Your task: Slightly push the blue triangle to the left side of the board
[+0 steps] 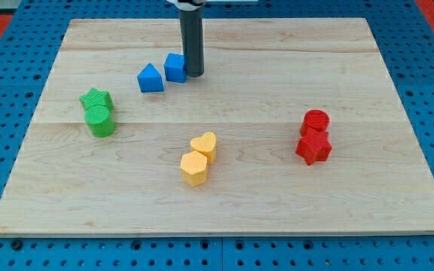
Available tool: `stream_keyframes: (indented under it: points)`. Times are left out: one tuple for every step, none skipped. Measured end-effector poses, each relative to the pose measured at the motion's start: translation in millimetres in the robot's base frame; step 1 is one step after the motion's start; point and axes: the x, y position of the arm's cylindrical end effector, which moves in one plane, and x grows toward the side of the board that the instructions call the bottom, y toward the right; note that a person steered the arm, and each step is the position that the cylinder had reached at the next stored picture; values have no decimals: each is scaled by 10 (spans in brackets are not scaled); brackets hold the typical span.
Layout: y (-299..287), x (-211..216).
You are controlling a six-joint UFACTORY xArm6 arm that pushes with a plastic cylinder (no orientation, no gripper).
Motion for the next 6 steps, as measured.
stream_keyframes:
  points:
    - [-65,-88]
    - [300,93]
    - [115,571]
    - [-244,520]
    - [-396,496]
    - [-585,403]
